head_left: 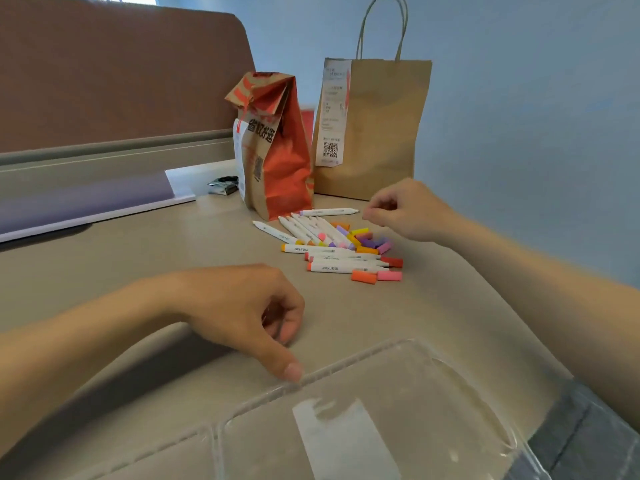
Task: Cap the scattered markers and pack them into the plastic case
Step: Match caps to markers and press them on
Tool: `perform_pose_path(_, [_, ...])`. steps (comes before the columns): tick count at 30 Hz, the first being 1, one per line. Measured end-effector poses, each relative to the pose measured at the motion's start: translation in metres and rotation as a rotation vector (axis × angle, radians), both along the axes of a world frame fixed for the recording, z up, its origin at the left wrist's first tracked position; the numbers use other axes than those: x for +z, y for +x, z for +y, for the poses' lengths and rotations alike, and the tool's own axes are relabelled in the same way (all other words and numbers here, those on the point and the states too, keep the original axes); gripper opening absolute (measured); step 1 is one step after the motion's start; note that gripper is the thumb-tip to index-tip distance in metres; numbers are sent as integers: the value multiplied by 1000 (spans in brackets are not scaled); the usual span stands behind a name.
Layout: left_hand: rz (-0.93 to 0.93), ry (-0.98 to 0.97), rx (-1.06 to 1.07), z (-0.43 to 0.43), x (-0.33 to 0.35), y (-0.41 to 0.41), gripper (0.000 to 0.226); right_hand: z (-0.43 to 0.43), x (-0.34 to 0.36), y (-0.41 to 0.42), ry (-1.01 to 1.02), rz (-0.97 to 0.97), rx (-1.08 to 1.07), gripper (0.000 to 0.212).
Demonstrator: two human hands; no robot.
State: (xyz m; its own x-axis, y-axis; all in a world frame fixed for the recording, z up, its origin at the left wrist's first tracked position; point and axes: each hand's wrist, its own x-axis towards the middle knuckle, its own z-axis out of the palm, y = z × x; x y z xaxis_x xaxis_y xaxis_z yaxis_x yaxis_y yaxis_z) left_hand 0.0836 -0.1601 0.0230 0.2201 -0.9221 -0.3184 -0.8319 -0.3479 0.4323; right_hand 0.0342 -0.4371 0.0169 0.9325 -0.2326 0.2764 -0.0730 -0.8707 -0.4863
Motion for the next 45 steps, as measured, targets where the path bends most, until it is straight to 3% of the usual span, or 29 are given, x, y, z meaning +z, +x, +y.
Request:
perform_pose_path(5, [-142,-340,132,-28,4,63,29,-7,-4,49,51,-59,27,14])
perform_pose_path(10, [-276,-672,413,-48,-12,121,16,-14,-30,50,95,-103,-25,15])
perform_pose_path(15, [-342,-640,438,-49,-51,132,17,-15,-29,35,164,-158,-42,18])
perform_pose_path(19, [-412,-587,385,-45,-64,130,29,-8,-31,36,99,-99,-25,16])
perform_pose_path(37, [-541,-547,317,-46,-68,126,14,-11,-17,32,161,-110,-70,16])
perform_pose_path(45, [-818,-971,79,-47,-67,121,14,2,-10,30,378,-103,-55,18])
